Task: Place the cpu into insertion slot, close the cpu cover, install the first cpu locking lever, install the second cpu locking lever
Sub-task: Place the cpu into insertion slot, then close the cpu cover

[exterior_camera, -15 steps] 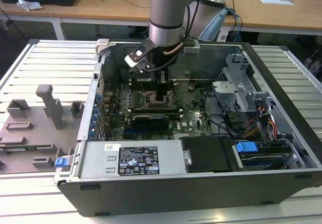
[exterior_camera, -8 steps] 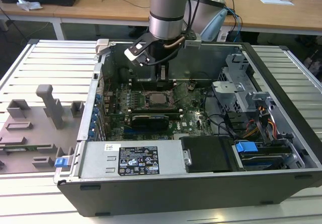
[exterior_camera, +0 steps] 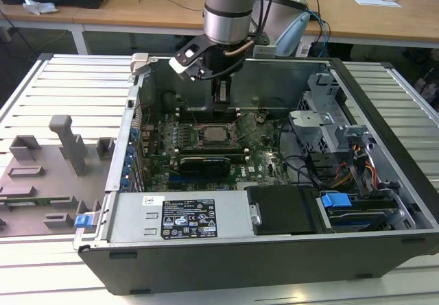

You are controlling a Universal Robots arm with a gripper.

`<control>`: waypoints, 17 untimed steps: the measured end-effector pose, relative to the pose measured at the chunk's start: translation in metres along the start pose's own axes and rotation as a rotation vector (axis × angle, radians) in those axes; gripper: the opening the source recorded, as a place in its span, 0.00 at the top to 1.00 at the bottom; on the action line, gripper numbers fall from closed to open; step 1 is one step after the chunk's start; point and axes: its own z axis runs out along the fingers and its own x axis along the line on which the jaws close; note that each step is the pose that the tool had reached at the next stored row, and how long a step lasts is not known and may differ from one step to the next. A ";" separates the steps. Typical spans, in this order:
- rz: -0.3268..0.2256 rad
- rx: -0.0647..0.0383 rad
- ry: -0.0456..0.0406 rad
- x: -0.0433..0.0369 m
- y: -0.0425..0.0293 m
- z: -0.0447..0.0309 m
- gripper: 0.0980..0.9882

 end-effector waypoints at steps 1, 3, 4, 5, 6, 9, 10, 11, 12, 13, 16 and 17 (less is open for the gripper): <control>0.000 0.000 0.0000 0.0000 -0.0001 -0.0030 0.99; 0.000 0.000 0.0000 -0.0001 -0.0002 -0.0110 0.99; 0.000 0.000 0.0000 -0.0001 -0.0002 -0.0165 0.99; 0.000 0.000 0.0000 -0.0002 -0.0002 -0.0194 0.99; 0.000 0.000 0.0000 -0.0002 -0.0002 -0.0207 0.99; 0.000 0.000 -0.0001 -0.0002 -0.0002 -0.0211 0.99; 0.000 0.000 0.0000 -0.0002 -0.0002 -0.0211 0.99; 0.000 0.000 0.0000 -0.0002 -0.0002 -0.0211 0.99; 0.000 0.000 0.0000 -0.0002 -0.0003 -0.0211 0.99; 0.000 0.000 0.0000 -0.0002 -0.0002 -0.0212 0.99; 0.000 0.000 -0.0003 -0.0002 0.0015 -0.0213 0.99; 0.000 0.000 -0.0001 -0.0001 0.0053 -0.0213 0.99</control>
